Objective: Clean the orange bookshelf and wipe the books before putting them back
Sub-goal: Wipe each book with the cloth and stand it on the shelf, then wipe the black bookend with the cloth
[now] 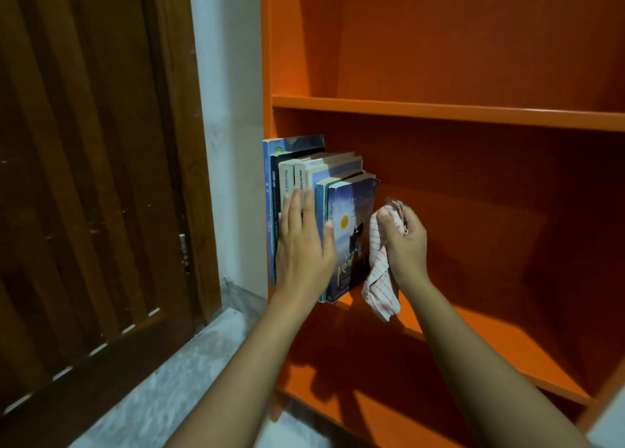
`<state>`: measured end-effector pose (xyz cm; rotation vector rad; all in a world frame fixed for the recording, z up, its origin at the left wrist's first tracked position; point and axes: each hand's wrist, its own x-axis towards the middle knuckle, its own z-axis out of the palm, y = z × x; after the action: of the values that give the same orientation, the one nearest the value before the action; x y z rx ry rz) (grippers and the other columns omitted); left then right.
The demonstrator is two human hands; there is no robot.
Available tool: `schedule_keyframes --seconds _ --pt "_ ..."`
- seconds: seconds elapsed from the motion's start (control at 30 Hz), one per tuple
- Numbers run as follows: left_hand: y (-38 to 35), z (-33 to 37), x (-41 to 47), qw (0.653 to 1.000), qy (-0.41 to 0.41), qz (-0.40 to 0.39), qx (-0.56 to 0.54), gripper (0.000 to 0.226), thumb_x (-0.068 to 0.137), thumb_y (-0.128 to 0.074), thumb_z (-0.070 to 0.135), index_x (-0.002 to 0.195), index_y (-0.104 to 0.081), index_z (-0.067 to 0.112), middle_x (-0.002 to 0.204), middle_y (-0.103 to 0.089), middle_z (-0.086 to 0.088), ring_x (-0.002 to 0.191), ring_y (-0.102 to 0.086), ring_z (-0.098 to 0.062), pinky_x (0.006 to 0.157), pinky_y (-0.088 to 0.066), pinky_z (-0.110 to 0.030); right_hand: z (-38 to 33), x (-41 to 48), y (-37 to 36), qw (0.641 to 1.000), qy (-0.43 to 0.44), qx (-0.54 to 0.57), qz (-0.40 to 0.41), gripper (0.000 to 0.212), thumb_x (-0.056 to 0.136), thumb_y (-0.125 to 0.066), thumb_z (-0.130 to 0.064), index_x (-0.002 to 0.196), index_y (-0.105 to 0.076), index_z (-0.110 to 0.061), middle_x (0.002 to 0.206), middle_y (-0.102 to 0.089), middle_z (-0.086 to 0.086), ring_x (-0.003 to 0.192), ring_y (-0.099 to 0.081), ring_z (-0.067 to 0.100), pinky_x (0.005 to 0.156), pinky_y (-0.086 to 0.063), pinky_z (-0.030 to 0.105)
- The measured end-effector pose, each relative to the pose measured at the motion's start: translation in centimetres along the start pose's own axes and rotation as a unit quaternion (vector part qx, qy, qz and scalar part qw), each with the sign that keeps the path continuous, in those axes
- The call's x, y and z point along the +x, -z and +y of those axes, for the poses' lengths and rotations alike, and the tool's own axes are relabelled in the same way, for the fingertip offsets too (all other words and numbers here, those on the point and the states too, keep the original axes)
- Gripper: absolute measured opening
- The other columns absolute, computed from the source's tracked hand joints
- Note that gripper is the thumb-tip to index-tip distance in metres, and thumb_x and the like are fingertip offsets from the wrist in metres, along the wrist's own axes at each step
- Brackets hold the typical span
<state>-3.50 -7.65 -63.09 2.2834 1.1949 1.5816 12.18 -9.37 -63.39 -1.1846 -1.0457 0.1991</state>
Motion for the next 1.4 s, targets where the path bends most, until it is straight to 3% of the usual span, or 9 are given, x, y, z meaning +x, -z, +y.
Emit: schedule_keyframes --seconds 0.1,0.23,0.43,0.73,0.9,0.97,1.13,1.27,1.4 --pt "3.4 -0.5 0.2 1.0 -0.004 -0.004 0.005 0.055 0.099 -0.041 0.028 0.148 -0.021 0.013 0.154 -0.025 -0.004 0.143 -0.02 -0.016 0.116 -0.026 -0.035 -3.4 -0.7 -1.4 0.999 0.05 -0.012 -0.01 0.028 0.089 -0.061 -0.026 0.115 -0.062 -0.016 0.114 -0.06 0.003 0.109 -0.055 0.014 0.091 -0.045 0.03" --pt "8.1 -2.5 0.0 0.999 -0.012 -0.002 0.036 0.045 0.098 -0.043 0.031 0.14 -0.036 0.015 0.136 -0.047 0.0 0.125 -0.041 -0.01 0.093 -0.034 -0.018 -6.9 -2.1 -5.0 0.993 0.112 -0.009 -0.037 0.021 0.089 -0.062 -0.019 0.11 -0.063 -0.016 0.109 -0.062 0.002 0.105 -0.058 0.013 0.089 -0.047 0.03" --pt "13.5 -9.4 -2.6 0.99 0.078 -0.037 0.113 0.043 0.098 -0.044 0.031 0.137 -0.044 0.014 0.138 -0.049 -0.004 0.125 -0.046 -0.017 0.098 -0.04 -0.029 -7.8 -6.2 -13.5 0.981 0.139 -0.019 -0.135 0.02 0.085 -0.063 -0.023 0.105 -0.065 -0.021 0.102 -0.062 -0.001 0.097 -0.059 0.01 0.087 -0.046 0.024" --pt "17.3 -23.8 -11.2 0.933 0.287 -0.112 0.185 0.044 0.096 -0.047 0.035 0.136 -0.045 0.015 0.136 -0.05 -0.006 0.122 -0.05 -0.021 0.094 -0.044 -0.032 2.5 -16.1 -25.9 0.945 -0.025 -0.047 -0.324 0.019 0.089 -0.06 -0.027 0.107 -0.064 -0.027 0.107 -0.061 -0.007 0.099 -0.057 0.009 0.086 -0.046 0.027" --pt "18.1 -31.5 -17.3 0.875 0.41 -0.162 0.2 0.048 0.095 -0.049 0.033 0.138 -0.041 0.013 0.14 -0.045 -0.008 0.127 -0.044 -0.023 0.101 -0.039 -0.033 8.9 -22.0 -30.0 0.908 -0.115 -0.038 -0.401 0.02 0.091 -0.058 -0.021 0.11 -0.063 -0.02 0.108 -0.06 -0.006 0.098 -0.055 0.005 0.082 -0.038 0.007" --pt "18.3 -34.5 -19.8 0.845 0.46 -0.182 0.201 0.05 0.095 -0.048 0.034 0.14 -0.039 0.015 0.143 -0.042 -0.008 0.13 -0.041 -0.023 0.105 -0.035 -0.034 11.4 -24.0 -31.4 0.894 -0.14 -0.04 -0.423 0.02 0.093 -0.055 -0.019 0.111 -0.062 -0.015 0.108 -0.06 -0.002 0.099 -0.055 0.009 0.083 -0.039 0.009" --pt "19.0 -40.0 -26.1 0.827 0.487 -0.193 0.204 0.046 0.095 -0.051 0.026 0.138 -0.043 0.012 0.135 -0.052 -0.014 0.123 -0.049 -0.03 0.101 -0.039 -0.037 16.4 -28.2 -34.5 0.843 -0.229 -0.07 -0.481 0.02 0.093 -0.042 -0.019 0.073 -0.044 -0.019 0.072 -0.044 -0.008 0.066 -0.042 0.005 0.067 -0.036 0.027" --pt "19.0 -42.6 -29.8 0.812 0.495 -0.239 0.193 0.046 0.099 -0.04 0.024 0.144 -0.034 0.019 0.14 -0.049 -0.008 0.126 -0.047 -0.026 0.102 -0.037 -0.035 19.3 -30.8 -35.5 0.821 -0.278 -0.079 -0.492 0.017 0.1 -0.038 -0.02 0.114 -0.044 -0.015 0.101 -0.05 -0.006 0.094 -0.05 0.01 0.082 -0.036 0.023" --pt "18.9 -43.8 -30.9 0.815 0.463 -0.272 0.217 0.047 0.1 -0.036 0.015 0.145 -0.028 0.019 0.114 -0.064 -0.02 0.1 -0.06 -0.039 0.085 -0.048 -0.045 21.2 -32.7 -36.3 0.8 -0.313 -0.111 -0.5 0.016 0.101 -0.036 -0.025 0.11 -0.032 -0.013 0.1 -0.044 -0.003 0.093 -0.051 0.013 0.071 -0.041 0.019"
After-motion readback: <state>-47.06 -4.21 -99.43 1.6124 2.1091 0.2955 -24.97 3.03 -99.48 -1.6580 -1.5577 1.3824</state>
